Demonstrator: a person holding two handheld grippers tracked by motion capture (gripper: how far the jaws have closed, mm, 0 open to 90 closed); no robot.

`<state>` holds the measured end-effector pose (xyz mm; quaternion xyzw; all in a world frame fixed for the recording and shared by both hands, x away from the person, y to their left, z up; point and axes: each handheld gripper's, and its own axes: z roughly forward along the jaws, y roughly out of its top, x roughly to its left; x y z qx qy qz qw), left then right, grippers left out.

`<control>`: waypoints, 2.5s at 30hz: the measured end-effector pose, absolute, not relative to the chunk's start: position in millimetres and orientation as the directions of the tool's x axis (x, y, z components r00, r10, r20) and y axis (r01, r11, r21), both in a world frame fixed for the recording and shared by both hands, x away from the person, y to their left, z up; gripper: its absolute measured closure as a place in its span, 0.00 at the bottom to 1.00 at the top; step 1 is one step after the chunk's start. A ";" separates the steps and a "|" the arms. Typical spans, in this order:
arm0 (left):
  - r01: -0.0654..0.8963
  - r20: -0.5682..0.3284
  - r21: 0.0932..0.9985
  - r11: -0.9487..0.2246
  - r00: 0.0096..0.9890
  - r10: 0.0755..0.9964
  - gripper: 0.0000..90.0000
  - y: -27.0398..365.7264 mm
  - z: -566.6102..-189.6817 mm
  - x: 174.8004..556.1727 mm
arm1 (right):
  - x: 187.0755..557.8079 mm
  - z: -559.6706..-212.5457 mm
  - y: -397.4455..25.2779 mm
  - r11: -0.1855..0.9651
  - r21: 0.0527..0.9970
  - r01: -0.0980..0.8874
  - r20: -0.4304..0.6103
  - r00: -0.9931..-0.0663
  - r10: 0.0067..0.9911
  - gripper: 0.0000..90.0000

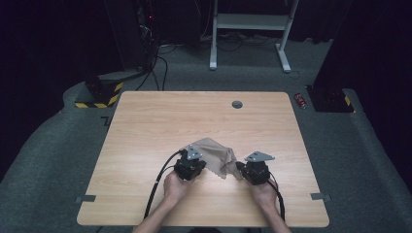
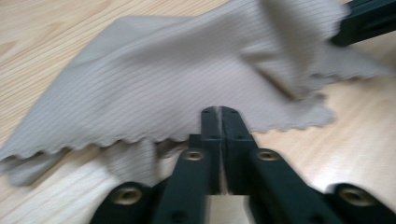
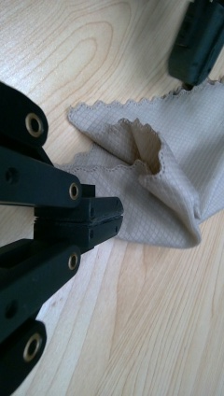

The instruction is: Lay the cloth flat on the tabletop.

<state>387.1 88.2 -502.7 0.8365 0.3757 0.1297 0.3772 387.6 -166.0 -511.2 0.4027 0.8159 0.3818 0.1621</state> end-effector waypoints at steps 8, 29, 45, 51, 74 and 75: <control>0.524 -0.115 0.731 -0.437 0.726 0.678 0.62 53.3 -510.8 384.4 | 386.9 -510.9 -164.2 0.381 0.757 0.532 0.045 -0.623 0.781 0.99; 0.471 0.073 0.713 -0.519 0.687 0.723 1.00 93.0 -489.5 364.6 | 385.3 -505.5 -170.4 0.375 0.767 0.521 0.052 -0.632 0.773 0.99; 0.540 0.098 0.684 -0.490 0.598 0.795 0.92 158.8 -503.6 341.4 | 379.9 -501.3 -144.8 0.412 0.771 0.485 0.077 -0.713 0.697 0.86; 0.549 0.006 0.734 -0.400 0.584 0.812 0.70 164.7 -506.5 340.0 | 383.6 -504.4 -157.7 0.388 0.755 0.528 0.084 -0.665 0.742 0.83; 0.543 0.030 0.724 -0.424 0.589 0.807 0.61 141.1 -517.5 339.0 | 386.6 -499.8 -169.3 0.404 0.752 0.521 0.015 -0.626 0.780 0.99; 0.541 0.030 0.726 -0.425 0.592 0.805 0.61 141.5 -517.0 338.9 | 388.1 -500.0 -171.0 0.400 0.750 0.526 0.013 -0.617 0.787 0.99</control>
